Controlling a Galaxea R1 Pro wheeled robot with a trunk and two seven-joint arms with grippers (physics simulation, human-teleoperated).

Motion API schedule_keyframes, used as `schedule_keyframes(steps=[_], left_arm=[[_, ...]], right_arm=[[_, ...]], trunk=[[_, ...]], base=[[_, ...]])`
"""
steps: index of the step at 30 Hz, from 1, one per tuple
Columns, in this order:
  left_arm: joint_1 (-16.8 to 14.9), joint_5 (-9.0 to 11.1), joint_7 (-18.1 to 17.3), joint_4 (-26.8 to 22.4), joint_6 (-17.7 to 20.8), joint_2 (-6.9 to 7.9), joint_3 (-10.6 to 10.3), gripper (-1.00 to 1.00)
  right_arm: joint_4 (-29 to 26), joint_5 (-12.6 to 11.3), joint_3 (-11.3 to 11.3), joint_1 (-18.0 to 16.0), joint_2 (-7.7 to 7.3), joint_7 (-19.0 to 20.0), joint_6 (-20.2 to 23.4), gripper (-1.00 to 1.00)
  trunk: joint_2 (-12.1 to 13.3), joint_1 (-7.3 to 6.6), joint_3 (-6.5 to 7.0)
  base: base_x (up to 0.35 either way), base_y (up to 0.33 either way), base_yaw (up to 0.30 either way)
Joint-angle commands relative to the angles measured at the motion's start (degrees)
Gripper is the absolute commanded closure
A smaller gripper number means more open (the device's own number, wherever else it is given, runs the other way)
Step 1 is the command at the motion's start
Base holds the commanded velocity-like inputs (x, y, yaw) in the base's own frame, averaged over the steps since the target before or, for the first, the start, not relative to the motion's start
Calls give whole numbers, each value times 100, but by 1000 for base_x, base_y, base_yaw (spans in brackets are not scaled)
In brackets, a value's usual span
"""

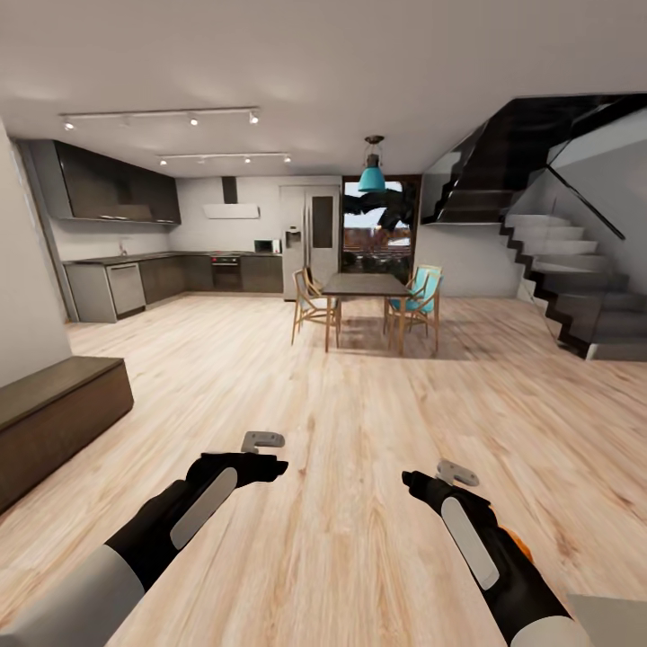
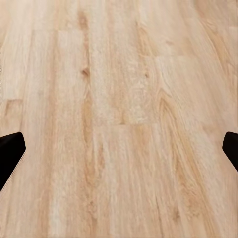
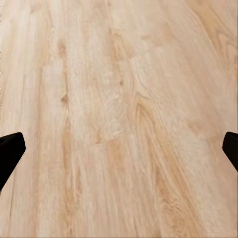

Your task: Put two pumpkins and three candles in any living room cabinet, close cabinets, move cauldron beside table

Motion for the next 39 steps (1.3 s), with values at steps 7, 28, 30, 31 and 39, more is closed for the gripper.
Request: schedule_keyframes(steps=[7,28,30,31,39], left_arm=[[-7,60,56,-8,4,8,-19,-100],[-7,60,56,-8,2,5,-19,-100],[-7,60,56,-8,1,6,-19,-100],[-7,60,56,-8,2,6,-19,-100],[-7,59,56,-8,1,7,-19,-100]], right_arm=[[-9,-58,21,-4,-7,-58,6,-100],[-9,-58,21,-4,-7,-36,6,-100],[-9,-58,21,-4,-7,-34,6,-100],[-9,-58,21,-4,-7,-34,6,-100],[-9,-58,27,-4,-7,-32,6,-100]], trunk=[[-3,3,-7],[-3,3,1],[-3,3,1],[-3,3,1],[-3,3,1]], base=[[338,-4,23],[339,0,82],[339,0,17],[339,0,12],[339,0,18]])
